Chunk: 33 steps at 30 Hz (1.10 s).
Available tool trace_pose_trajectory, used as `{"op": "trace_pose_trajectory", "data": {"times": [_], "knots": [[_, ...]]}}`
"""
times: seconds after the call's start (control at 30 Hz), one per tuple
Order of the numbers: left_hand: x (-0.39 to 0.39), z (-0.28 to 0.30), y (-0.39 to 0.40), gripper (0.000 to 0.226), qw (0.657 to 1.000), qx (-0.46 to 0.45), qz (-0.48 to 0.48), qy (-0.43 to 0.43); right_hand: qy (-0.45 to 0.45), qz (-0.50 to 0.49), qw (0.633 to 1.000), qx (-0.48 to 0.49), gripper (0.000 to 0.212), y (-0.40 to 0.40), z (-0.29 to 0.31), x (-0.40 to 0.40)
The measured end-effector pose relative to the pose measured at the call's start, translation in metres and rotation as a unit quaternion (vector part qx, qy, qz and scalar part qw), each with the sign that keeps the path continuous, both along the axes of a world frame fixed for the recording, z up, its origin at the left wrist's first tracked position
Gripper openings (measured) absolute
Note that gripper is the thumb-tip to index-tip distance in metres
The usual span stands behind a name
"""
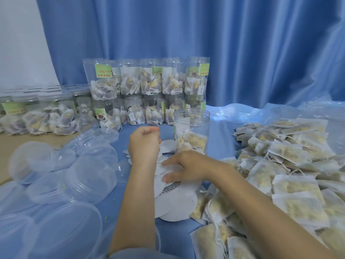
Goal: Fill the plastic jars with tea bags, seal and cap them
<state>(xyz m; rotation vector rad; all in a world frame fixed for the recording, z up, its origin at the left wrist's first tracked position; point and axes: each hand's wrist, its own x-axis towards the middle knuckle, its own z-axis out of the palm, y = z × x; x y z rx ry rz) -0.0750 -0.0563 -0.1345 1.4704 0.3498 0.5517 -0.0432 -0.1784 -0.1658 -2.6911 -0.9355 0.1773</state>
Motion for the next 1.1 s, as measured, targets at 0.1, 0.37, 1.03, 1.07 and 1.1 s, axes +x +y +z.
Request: {"op": "trace_pose_trajectory", "data": {"times": [0.1, 0.37, 1.03, 1.07, 1.1], "knots": [[0.0, -0.006, 0.005, 0.02, 0.999, -0.025, -0.002, 0.025, 0.007, -0.022, 0.999, -0.035, 0.068, 0.002, -0.013, 0.004], [0.005, -0.011, 0.007, 0.016, 0.998, -0.049, -0.008, 0.041, -0.004, -0.107, 0.975, 0.193, 0.053, 0.004, -0.009, 0.005], [-0.068, 0.039, -0.006, 0.038, 0.966, 0.225, -0.118, 0.043, -0.123, -0.164, 0.875, 0.439, 0.013, -0.002, 0.051, -0.087], [-0.077, 0.037, -0.002, 0.042, 0.957, 0.256, -0.129, 0.048, -0.093, -0.169, 0.858, 0.476, 0.016, -0.002, 0.047, -0.095], [-0.087, 0.034, 0.003, 0.046, 0.947, 0.285, -0.136, 0.061, -0.063, -0.179, 0.84, 0.509, 0.019, -0.001, 0.041, -0.103]]}}
